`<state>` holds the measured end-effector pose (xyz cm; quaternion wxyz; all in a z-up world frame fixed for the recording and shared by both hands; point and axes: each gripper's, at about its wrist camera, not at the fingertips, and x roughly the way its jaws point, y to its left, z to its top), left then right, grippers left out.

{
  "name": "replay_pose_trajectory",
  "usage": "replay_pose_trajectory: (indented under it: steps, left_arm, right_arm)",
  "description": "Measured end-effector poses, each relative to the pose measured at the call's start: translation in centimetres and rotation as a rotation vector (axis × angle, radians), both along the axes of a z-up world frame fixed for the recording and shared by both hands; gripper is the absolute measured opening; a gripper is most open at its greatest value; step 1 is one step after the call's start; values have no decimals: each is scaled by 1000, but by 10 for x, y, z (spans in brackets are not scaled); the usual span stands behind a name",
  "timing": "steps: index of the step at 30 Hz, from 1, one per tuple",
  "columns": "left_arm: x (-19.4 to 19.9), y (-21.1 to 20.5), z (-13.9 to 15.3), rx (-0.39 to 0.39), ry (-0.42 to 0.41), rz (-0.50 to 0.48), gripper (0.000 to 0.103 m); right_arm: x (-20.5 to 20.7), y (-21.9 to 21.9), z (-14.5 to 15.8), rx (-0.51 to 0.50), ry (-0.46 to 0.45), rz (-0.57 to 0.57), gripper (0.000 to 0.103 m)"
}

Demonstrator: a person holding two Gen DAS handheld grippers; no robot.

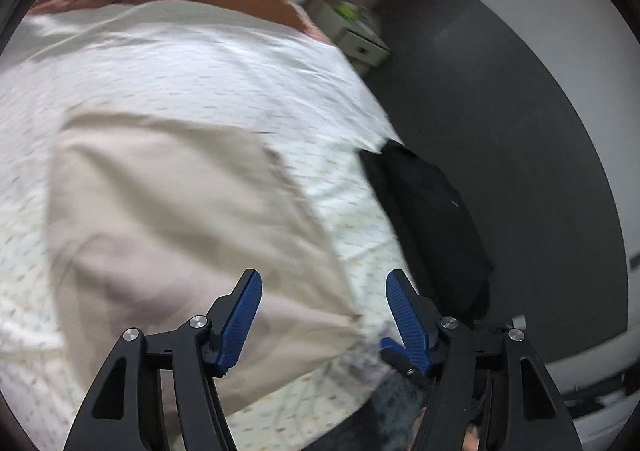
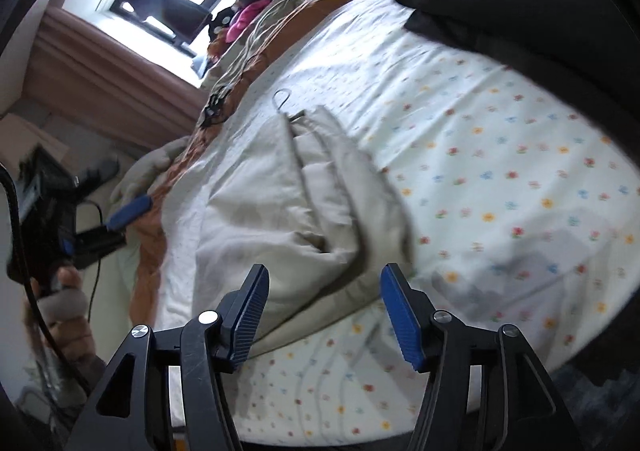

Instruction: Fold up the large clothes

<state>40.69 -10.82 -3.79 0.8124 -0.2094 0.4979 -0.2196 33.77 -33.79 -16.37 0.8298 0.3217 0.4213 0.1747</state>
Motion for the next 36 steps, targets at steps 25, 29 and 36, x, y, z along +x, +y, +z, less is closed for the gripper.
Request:
replay_pose_trajectory:
  steps: [25, 29, 36]
  left_arm:
    - [-80, 133, -145, 27, 224, 339, 66]
    - [-74, 120, -137, 22, 198, 310, 66]
    - [-68, 96, -138, 55, 186, 251, 65]
  right_arm:
    - [67, 52, 1, -61, -33, 146, 14]
    - [56, 42, 25, -81, -118, 142, 11]
    - [54, 8, -18, -71, -8, 72, 12]
